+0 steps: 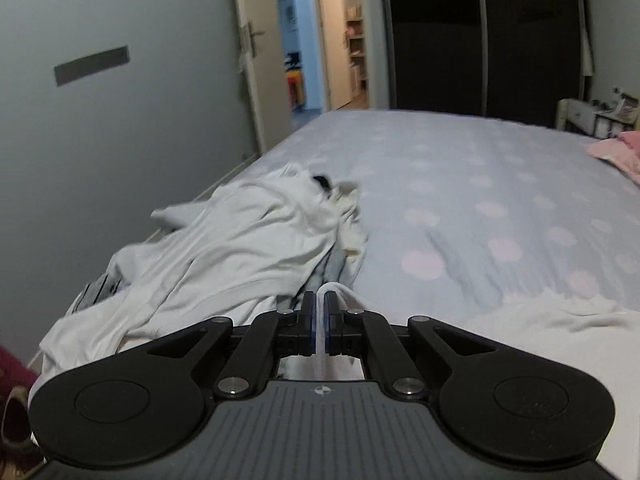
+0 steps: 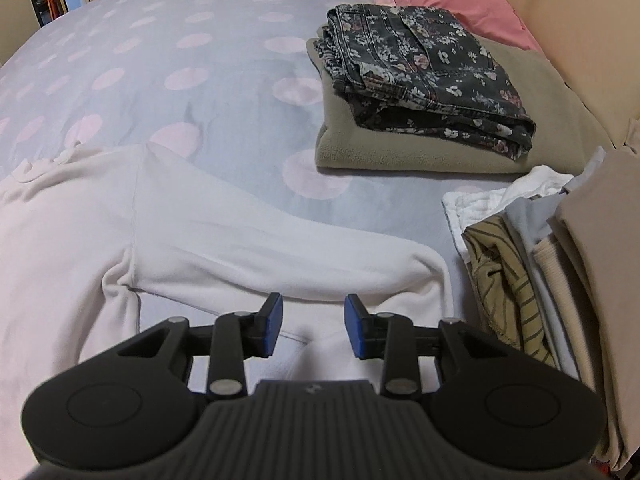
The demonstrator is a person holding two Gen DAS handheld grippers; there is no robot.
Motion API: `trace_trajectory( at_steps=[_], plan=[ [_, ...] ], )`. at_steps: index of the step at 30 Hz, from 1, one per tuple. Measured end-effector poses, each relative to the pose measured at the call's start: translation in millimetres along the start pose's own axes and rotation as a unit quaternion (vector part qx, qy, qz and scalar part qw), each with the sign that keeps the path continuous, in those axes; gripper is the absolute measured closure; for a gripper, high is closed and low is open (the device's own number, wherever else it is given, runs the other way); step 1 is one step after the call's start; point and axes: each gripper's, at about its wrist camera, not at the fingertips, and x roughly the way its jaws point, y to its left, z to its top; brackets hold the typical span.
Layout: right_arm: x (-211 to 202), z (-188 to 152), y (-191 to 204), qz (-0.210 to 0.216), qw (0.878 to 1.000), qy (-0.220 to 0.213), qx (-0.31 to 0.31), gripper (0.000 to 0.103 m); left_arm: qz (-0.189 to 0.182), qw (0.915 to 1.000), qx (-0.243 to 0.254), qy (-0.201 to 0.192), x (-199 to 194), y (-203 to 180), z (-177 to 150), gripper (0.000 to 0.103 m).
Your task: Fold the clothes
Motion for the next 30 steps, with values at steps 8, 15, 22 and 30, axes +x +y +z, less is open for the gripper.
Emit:
trace_trajectory(
  at_steps=[8, 15, 22, 30],
  plan=[
    [3, 3, 8, 0.001, 1.000, 0.003, -0.007, 0.065, -0.178, 0.9785, 0.095, 0.044, -28, -56, -52, 0.101],
    [7, 1, 15, 0.005, 1.000, 0.008, -0.014, 0.065, -0.248, 0.9402, 0.184, 0.144, -24, -101, -128, 0.101],
    [11, 1, 25, 0.011, 1.000, 0.013, -0.018, 0.060, -0.269, 0.9315, 0.175, 0.171, -37, -80, -153, 0.075],
    [15, 0, 36, 0.018, 0.999, 0.016, -0.026, 0.060, -0.172, 0.9712, 0.039, 0.160, -10, -5, -130, 0.060]
  ],
)
